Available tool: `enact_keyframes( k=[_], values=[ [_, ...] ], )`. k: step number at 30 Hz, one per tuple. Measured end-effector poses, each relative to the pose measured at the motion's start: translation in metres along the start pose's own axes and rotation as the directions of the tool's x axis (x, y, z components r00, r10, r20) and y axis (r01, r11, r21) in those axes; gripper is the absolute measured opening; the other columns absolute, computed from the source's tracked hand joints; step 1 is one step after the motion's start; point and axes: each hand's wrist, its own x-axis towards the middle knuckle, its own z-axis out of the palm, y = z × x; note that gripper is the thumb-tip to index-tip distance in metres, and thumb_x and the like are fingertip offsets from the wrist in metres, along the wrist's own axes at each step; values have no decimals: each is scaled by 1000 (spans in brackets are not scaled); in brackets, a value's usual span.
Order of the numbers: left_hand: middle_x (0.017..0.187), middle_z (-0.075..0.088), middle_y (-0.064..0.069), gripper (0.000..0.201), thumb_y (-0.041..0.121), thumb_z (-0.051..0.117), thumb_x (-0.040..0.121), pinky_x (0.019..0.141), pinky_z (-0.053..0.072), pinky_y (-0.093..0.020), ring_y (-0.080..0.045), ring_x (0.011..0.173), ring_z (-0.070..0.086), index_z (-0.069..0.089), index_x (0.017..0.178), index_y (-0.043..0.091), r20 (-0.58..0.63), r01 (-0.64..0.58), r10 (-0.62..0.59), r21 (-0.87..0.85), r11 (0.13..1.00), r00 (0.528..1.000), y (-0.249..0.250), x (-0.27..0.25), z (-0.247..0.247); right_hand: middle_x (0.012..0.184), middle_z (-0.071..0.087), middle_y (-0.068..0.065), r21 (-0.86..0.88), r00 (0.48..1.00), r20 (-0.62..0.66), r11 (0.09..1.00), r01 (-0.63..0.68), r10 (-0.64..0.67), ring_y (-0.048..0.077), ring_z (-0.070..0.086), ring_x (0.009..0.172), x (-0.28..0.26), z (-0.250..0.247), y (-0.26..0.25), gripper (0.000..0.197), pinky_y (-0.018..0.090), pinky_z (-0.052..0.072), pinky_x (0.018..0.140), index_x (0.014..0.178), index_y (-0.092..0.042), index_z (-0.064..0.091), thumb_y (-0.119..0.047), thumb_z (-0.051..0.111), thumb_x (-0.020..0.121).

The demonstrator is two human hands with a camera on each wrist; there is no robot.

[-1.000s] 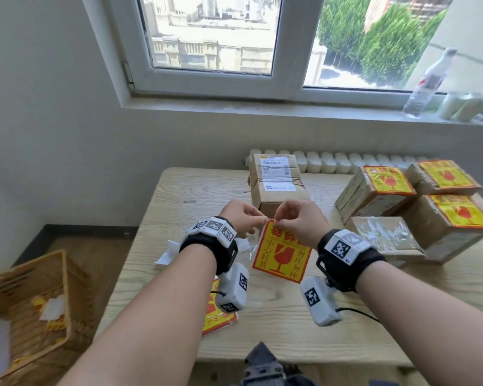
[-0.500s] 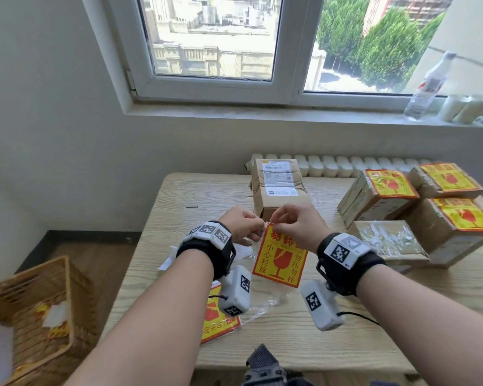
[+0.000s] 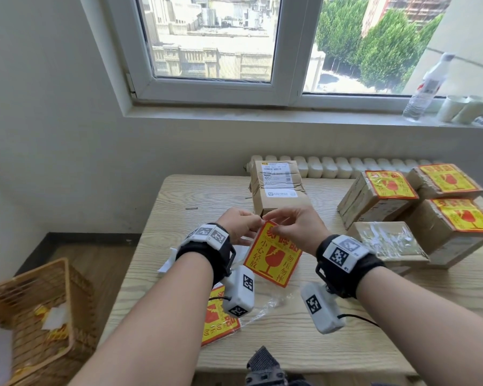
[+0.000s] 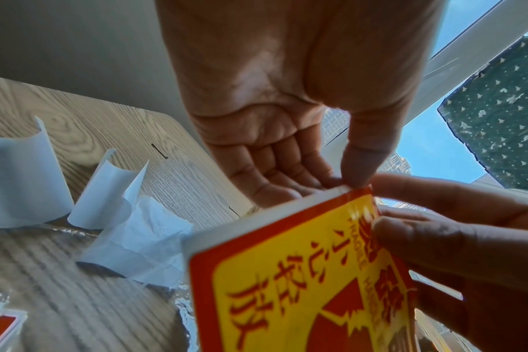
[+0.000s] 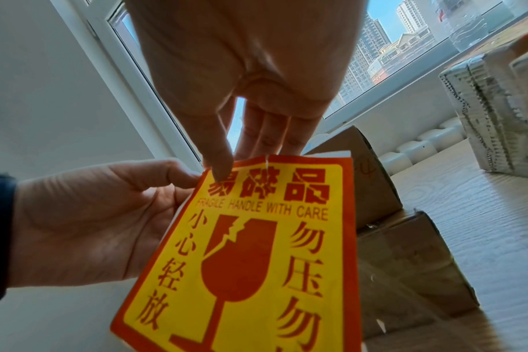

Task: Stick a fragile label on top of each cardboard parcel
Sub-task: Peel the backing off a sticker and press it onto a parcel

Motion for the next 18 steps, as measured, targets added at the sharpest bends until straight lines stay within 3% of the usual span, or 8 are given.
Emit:
enact_keyframes(
  k=[2,7,12,15,18],
  values=[
    [76,66,-5,18,13,61,88,61,55,-24,-15,69,63,61,70,12,10,5,-5,-11,1000,1000,1,-3,0,84,73,-5,-11,1000,-21,1000,12,-12,10,70,81,1,0,0,17,25,56,68,87,-27,74,-11,74,80],
    [67,55,-4,26,1,50,88,63,52,-27,-15,61,55,51,65,13,-66,26,-29,-33,999,997,1,-6,1,80,70,-8,-51,996,-72,998,45,-49,11,68,82,4,4,2,22,25,55,71,69,-27,68,-8,77,76],
    [82,61,-6,12,14,56,92,73,51,-31,-20,76,58,61,82,15,-208,-10,25,75,997,978,-3,-5,-1,84,70,-3,-16,995,-89,998,54,-55,16,68,84,5,7,0,25,26,56,70,65,-22,65,-1,75,75],
    [80,57,-2,6,9,57,91,52,49,-22,-14,67,56,57,89,14,-284,-32,57,91,995,957,-5,-5,-6,77,66,-4,-11,994,-81,997,77,-78,11,65,77,4,6,-4,28,17,52,63,73,-23,63,4,72,76],
    [74,58,-2,17,3,55,91,43,42,-19,-11,58,53,61,81,15,-270,-61,89,110,992,959,-3,-6,-10,78,63,-7,-22,996,-60,997,69,-71,7,63,77,5,7,-8,42,18,52,64,102,-26,63,6,69,76]
  ],
)
